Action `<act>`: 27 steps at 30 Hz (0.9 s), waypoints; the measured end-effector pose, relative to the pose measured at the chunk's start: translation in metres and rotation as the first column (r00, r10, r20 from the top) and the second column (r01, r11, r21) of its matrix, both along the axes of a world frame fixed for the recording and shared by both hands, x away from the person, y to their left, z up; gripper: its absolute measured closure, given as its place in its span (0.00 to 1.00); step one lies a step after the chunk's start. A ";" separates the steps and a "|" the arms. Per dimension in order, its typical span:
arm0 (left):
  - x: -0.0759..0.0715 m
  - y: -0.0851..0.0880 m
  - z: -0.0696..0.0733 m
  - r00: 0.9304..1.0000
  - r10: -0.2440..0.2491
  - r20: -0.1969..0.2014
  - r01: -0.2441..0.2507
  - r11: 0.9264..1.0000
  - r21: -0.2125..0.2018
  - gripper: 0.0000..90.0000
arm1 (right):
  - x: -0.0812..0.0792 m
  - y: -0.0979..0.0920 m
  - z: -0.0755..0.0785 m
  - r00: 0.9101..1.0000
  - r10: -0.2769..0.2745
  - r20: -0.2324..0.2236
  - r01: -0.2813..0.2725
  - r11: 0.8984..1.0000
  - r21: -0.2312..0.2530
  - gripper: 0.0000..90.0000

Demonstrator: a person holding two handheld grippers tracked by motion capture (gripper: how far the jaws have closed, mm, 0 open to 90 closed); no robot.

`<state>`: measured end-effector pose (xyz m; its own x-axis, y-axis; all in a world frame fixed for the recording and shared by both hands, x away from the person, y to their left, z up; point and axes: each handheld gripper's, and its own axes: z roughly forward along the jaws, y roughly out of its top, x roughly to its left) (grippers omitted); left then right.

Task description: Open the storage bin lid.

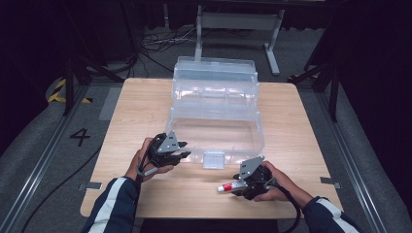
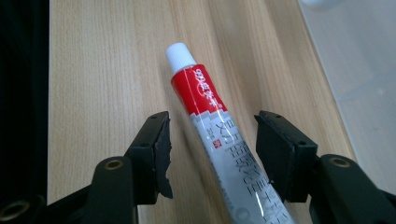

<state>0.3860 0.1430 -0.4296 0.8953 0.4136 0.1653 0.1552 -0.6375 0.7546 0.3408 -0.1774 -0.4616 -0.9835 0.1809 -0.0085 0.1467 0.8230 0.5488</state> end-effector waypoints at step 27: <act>0.000 0.000 0.000 1.000 -0.004 0.004 0.004 1.000 -0.001 0.71 | 0.010 0.022 0.006 0.997 0.001 -0.071 -0.015 0.980 -0.196 0.73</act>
<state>0.3861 0.1432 -0.4299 0.8962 0.4102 0.1689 0.1494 -0.6376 0.7557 0.3512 -0.1558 -0.4553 -0.9843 0.1743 0.0264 0.1718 0.9151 0.3649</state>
